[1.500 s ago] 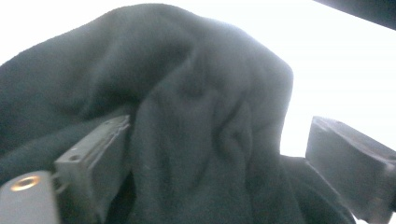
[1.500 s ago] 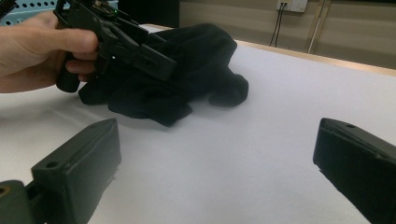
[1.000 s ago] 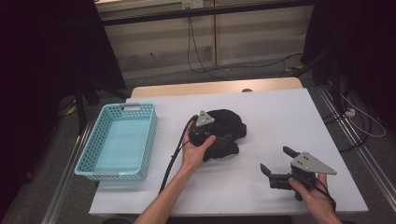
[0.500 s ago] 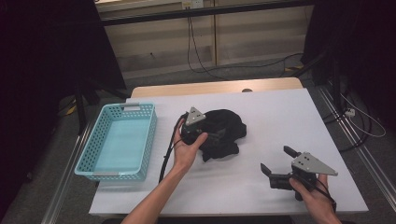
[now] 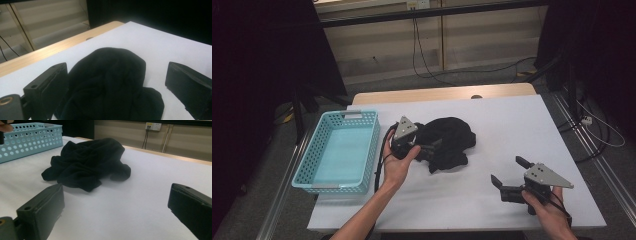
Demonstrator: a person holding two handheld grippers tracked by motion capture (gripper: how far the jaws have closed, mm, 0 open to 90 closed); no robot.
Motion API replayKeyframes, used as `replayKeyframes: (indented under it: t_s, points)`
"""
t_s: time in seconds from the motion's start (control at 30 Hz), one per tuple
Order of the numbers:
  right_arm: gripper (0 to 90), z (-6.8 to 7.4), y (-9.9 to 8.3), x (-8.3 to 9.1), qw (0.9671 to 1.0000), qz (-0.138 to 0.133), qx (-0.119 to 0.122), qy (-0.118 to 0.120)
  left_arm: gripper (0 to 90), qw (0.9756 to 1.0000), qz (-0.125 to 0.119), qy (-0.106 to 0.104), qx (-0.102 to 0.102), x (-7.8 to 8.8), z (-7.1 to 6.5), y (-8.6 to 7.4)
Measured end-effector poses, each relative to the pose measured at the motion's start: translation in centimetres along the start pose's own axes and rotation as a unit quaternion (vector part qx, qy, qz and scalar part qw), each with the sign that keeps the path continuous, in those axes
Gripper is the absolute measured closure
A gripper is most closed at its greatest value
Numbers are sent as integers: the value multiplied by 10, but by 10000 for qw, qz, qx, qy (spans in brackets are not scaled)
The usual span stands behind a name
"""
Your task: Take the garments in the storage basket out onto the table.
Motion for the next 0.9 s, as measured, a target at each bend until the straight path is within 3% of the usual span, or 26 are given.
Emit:
replayKeyframes:
  t_s: [0.17, 0.23, 0.47, 0.6, 0.77, 0.9]
  points:
    - [3, -1, 2, 0, 10000, -19, -77, -11, 44, 9998, -158, -22, -145, 16, -1, 2]
    - [4, -1, 1, 0, 10000, -10, -64, -22, 44, 9997, -100, 176, -109, 23, 3, -4]
    - [4, -1, 1, 0, 10000, -14, -57, -18, 54, 9990, 62, 432, -28, 42, 7, -19]
    - [7, 0, 1, 0, 10000, -19, -3, -8, 53, 9995, 34, 323, 55, 54, 6, -26]
    - [10, 1, 1, 0, 10000, -15, 7, 10, 48, 9992, 78, 388, 2, 68, 5, -37]
    - [10, 0, 1, 0, 10000, -17, -12, -10, 48, 9988, -71, 470, 101, 85, 5, -41]
Point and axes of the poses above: each handheld gripper's, and its own axes: x roughly backward along the jaws, y roughly out of its top, z roughly to its left, the point moved 10 cm from there along -x, roughly forward along the jaws, and after that the axes turned 11 degrees about -y, right-handed, at the moved point
